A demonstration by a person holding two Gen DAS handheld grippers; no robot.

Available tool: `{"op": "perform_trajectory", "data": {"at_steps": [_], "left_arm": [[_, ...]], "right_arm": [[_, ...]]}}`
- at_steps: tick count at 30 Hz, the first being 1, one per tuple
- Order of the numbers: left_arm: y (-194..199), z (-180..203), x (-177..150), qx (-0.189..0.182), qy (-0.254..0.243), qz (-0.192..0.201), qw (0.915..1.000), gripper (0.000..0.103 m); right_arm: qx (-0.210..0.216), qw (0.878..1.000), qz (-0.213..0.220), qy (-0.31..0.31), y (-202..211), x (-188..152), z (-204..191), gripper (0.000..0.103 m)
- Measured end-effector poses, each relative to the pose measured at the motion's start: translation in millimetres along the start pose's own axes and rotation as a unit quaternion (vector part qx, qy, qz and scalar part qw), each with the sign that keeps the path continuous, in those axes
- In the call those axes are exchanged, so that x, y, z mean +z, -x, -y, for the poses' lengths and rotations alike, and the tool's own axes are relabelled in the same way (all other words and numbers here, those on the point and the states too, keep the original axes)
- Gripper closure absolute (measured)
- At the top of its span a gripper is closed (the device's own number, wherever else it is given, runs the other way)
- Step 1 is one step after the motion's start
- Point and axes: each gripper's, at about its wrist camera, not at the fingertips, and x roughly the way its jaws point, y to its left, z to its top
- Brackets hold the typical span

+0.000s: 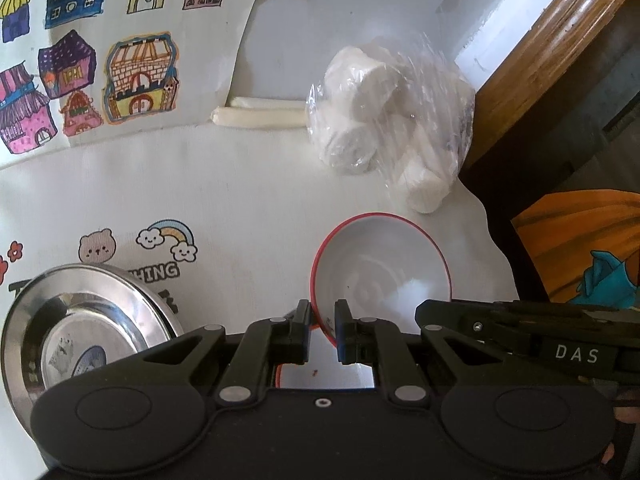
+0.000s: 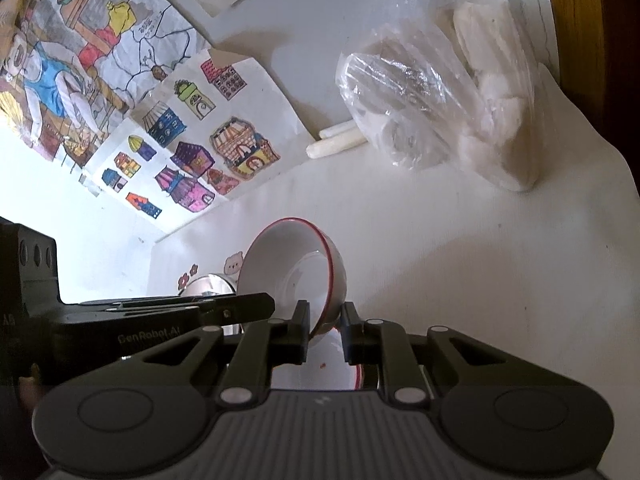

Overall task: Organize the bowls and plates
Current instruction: 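Lift the second white bowl and carry it toward the steel bowl, then lower the held white bowl into the steel bowl with both grippers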

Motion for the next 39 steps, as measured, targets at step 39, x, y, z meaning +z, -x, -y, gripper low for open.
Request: {"op": "perform_trajectory", "data": {"at_steps": [39], "left_arm": [[-8,-3,-33,0.015,0.010,-0.083,0.9964,0.089]], "right_arm": [[-0.002,0.995,-0.096,0.013,-16,-27,-2,0.083]]}}
